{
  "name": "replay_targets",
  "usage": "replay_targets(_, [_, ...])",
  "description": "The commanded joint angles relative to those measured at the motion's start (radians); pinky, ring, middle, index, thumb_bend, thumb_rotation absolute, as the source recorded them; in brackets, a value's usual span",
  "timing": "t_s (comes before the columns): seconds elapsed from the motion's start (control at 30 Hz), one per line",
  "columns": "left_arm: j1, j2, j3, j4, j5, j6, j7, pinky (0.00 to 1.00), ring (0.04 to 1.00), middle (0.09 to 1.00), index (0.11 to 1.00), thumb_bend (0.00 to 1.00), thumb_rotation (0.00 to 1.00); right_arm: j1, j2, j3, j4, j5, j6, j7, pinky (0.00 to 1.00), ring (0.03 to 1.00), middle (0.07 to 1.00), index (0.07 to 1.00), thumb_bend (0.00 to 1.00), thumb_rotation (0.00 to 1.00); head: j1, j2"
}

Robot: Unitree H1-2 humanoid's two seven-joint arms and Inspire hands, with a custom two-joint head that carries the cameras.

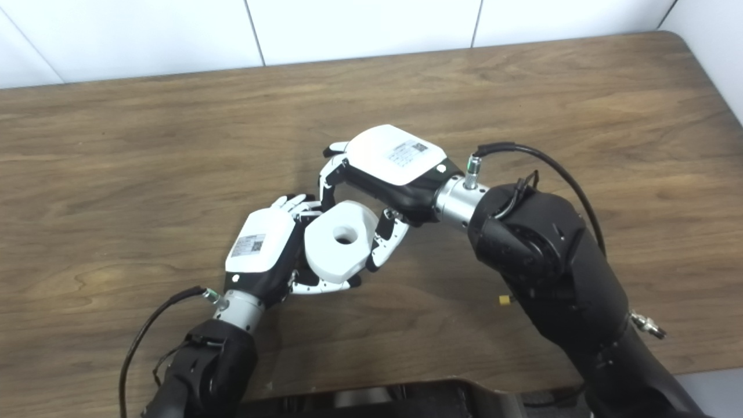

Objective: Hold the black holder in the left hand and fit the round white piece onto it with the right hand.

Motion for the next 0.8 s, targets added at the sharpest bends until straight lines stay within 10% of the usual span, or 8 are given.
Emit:
replay_targets(0.0, [-0.007,-0.012,-0.020,0.008,0.018,-0.005,-0.024,0.93,0.892,0.804,0.487,0.52,0.05,-0.014,0.002,0.010,-0.017,0.007,-0.019,0.005,0.86,0.910,0.770,0.487,0.52,0.15,0.001,0.000])
replay_targets(0.4, [-0.008,-0.010,-0.020,0.016,0.018,-0.009,-0.017,0.92,0.888,0.798,0.487,0.52,0.05,-0.015,-0.010,-0.010,-0.028,0.011,-0.018,0.000,0.87,0.917,0.779,0.494,0.52,0.16,0.002,-0.003])
replay_targets(0.5, [-0.009,-0.009,-0.020,0.019,0.018,-0.013,-0.012,0.92,0.885,0.796,0.486,0.52,0.05,-0.017,-0.011,-0.012,-0.032,0.007,-0.021,0.000,0.87,0.918,0.787,0.636,0.82,0.36,0.000,-0.006])
replay_targets(0.77, [-0.015,-0.008,-0.027,0.026,0.026,-0.012,-0.010,0.91,0.882,0.792,0.487,0.52,0.05,-0.020,-0.016,-0.021,-0.040,0.002,-0.021,0.008,0.88,0.928,0.829,0.776,0.91,0.43,-0.002,-0.006])
